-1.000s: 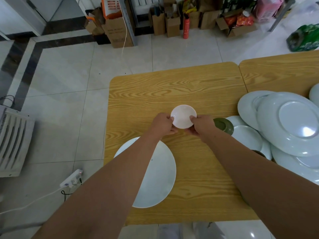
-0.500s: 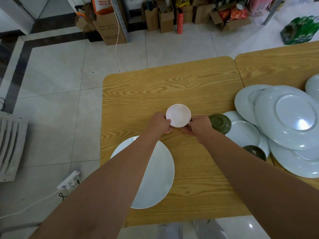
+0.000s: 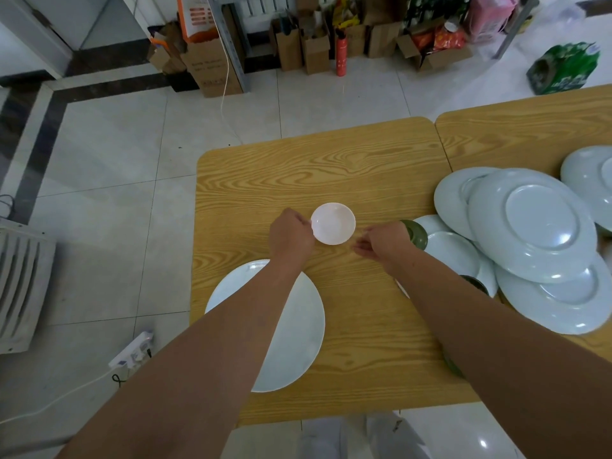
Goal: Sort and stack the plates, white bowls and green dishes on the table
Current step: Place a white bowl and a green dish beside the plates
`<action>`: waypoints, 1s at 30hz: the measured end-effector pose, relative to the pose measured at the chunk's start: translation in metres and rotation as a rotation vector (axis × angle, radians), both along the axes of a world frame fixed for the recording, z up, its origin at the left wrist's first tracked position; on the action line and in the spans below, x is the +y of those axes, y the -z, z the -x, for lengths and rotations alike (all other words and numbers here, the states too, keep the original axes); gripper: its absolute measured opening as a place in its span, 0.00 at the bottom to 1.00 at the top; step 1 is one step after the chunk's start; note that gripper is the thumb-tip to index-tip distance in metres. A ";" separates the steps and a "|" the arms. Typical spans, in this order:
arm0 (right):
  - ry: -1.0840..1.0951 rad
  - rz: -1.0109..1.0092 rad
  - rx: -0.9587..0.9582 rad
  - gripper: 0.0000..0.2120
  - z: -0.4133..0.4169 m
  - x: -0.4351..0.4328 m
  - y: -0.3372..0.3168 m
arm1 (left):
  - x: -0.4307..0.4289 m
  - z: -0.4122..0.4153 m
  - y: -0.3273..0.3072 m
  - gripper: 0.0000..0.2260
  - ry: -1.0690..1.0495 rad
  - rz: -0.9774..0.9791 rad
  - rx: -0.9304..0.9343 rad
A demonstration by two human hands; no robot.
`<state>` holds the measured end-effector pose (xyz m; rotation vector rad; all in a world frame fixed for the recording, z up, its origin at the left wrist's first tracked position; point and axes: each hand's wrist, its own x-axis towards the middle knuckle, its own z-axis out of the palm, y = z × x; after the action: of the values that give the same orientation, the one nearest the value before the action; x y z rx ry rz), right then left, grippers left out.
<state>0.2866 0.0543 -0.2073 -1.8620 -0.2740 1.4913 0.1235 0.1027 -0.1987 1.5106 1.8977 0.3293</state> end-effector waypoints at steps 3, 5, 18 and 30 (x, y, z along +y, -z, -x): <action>-0.046 -0.006 -0.133 0.05 -0.029 -0.001 -0.013 | -0.008 -0.021 -0.011 0.09 0.103 -0.134 -0.028; -0.050 0.018 -0.242 0.04 -0.053 -0.001 -0.021 | -0.017 -0.042 -0.009 0.08 0.196 -0.085 -0.045; -0.257 0.181 -0.540 0.09 -0.098 -0.016 -0.017 | -0.044 -0.114 0.020 0.11 0.204 0.258 -0.056; -0.357 0.179 -0.461 0.12 -0.103 -0.015 -0.009 | -0.037 -0.127 0.035 0.17 0.048 0.369 -0.143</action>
<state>0.3893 0.0396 -0.1988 -2.3889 -0.7434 1.3210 0.2508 0.0658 -0.2338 1.2491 1.6967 0.0566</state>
